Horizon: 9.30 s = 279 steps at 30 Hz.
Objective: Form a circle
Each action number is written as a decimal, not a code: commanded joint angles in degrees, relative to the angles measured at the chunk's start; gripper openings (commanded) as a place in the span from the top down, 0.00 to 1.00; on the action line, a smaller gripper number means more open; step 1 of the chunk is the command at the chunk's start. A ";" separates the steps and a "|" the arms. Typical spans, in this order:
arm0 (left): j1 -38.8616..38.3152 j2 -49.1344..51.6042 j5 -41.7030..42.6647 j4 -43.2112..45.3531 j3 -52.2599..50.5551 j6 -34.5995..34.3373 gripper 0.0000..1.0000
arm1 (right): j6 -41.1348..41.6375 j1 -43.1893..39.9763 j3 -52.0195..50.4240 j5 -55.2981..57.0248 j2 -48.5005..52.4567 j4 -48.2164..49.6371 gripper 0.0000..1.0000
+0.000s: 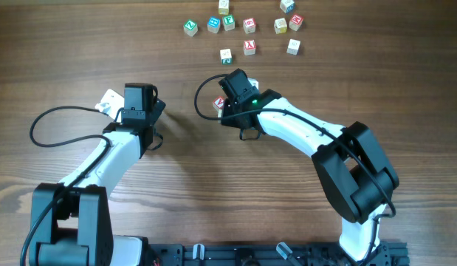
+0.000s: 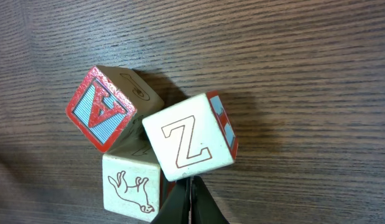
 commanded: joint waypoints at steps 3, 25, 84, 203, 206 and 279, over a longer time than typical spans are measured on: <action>0.24 0.35 -1.16 -0.02 -0.09 -0.68 0.00 | -1.77 0.09 -0.11 -0.44 1.18 1.16 0.96; 0.24 0.35 -1.16 -0.02 -0.09 -0.68 0.00 | 2.27 0.07 0.00 5.99 -0.17 -4.92 0.95; 0.24 0.35 -1.16 -0.02 -0.09 -0.68 0.00 | 3.10 -3.48 0.00 2.84 -0.42 6.14 0.95; 0.24 0.35 -1.16 -0.02 -0.09 -0.68 0.00 | -17.16 1.49 44.81 -0.59 25.83 -21.64 0.95; 0.24 0.35 -1.16 -0.02 -0.09 -0.68 0.00 | -17.97 1.49 44.92 -1.07 25.81 -20.68 0.95; 0.24 0.35 -1.16 0.00 -0.09 -0.68 0.00 | 8.46 -13.40 -0.57 45.51 -113.96 -57.07 0.01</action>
